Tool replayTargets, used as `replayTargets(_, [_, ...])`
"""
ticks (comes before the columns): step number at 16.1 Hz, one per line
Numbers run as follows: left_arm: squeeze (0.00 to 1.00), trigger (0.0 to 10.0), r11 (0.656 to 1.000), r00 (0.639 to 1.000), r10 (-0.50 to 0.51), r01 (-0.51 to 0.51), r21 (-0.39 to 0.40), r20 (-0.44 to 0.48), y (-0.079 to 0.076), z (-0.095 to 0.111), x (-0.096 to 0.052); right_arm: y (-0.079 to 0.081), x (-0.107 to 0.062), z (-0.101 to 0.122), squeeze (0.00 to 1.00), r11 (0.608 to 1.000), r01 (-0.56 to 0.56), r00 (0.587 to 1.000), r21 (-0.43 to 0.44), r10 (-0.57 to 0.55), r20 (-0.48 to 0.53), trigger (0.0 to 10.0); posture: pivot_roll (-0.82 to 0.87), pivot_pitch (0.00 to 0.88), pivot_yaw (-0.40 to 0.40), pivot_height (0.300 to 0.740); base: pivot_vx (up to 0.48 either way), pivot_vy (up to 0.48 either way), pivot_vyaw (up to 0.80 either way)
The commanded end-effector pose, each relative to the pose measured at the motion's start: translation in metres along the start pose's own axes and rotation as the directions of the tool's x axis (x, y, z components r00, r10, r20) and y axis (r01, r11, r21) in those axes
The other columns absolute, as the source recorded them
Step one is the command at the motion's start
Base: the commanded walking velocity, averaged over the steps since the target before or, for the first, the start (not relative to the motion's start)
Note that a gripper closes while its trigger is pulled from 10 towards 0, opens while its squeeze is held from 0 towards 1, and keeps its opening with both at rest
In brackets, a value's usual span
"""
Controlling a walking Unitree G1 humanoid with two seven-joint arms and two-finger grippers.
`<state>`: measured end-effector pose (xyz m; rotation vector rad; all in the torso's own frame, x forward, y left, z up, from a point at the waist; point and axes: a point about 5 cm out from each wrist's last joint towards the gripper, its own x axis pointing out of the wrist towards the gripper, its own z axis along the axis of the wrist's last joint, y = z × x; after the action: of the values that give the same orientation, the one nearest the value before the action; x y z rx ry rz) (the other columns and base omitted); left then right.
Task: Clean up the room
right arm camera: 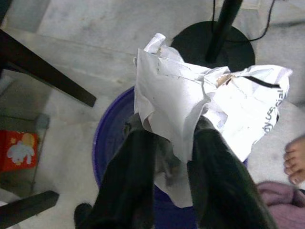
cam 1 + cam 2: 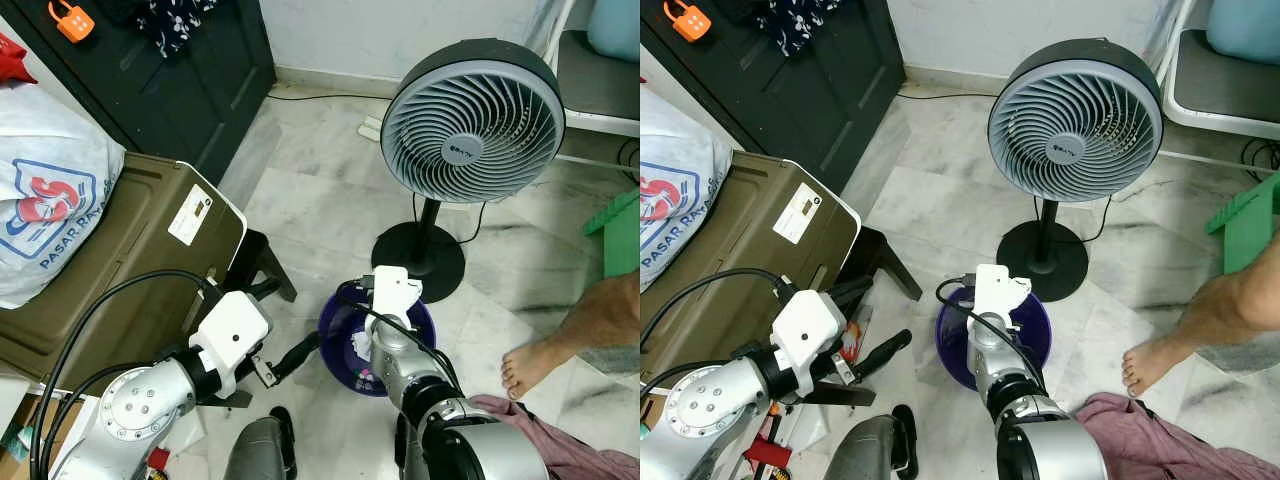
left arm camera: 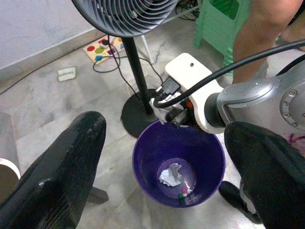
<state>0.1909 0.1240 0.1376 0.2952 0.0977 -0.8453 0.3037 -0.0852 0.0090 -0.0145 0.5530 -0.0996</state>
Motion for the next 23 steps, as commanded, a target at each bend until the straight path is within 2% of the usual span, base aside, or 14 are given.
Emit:
replayTargets(1, [0.00,10.0,1.000,1.000,-0.018,0.018,-0.005,-0.015,-0.004,-0.001,-0.002,0.008,-0.002,-0.006,1.00,1.000,-0.019,0.999,0.016,0.020,-0.026,10.0,0.13,0.256,0.171,0.740,0.000,0.000,0.00])
replayTargets(9, [0.00,10.0,1.000,1.000,-0.003,0.003,-0.004,-0.010,-0.001,-0.002,0.002,0.008,-0.001,-0.002,1.00,0.999,-0.031,0.999,0.022,0.031,-0.017,10.0,0.13,0.243,0.161,0.740,0.000,0.000,0.00])
replayTargets(12, [0.00,10.0,1.000,1.000,0.016,-0.016,0.003,0.002,0.004,-0.003,0.007,0.012,0.000,0.011,1.00,0.997,-0.068,0.997,0.047,0.067,0.025,10.0,0.11,0.218,0.149,0.740,0.000,0.000,0.00])
replayTargets(18, [0.00,10.0,0.995,0.992,0.085,-0.089,0.041,0.089,0.020,0.003,0.035,0.009,-0.001,0.042,1.00,0.976,-0.218,0.960,0.001,0.215,0.181,10.0,0.00,0.125,0.109,0.740,0.000,0.000,0.00])
replayTargets(20, [0.00,10.0,0.993,0.987,0.106,-0.112,0.047,0.123,0.024,0.003,0.048,-0.001,-0.007,0.047,1.00,0.960,-0.281,0.941,-0.013,0.278,0.192,10.0,-0.05,0.076,0.099,0.740,0.000,0.000,0.00])
replayTargets(23, [0.00,10.0,0.991,0.982,0.114,-0.124,0.058,0.151,0.027,0.005,0.058,-0.011,-0.018,0.045,1.00,0.938,-0.344,0.921,-0.048,0.347,0.178,10.0,-0.09,0.040,0.100,0.740,0.000,0.000,0.00])
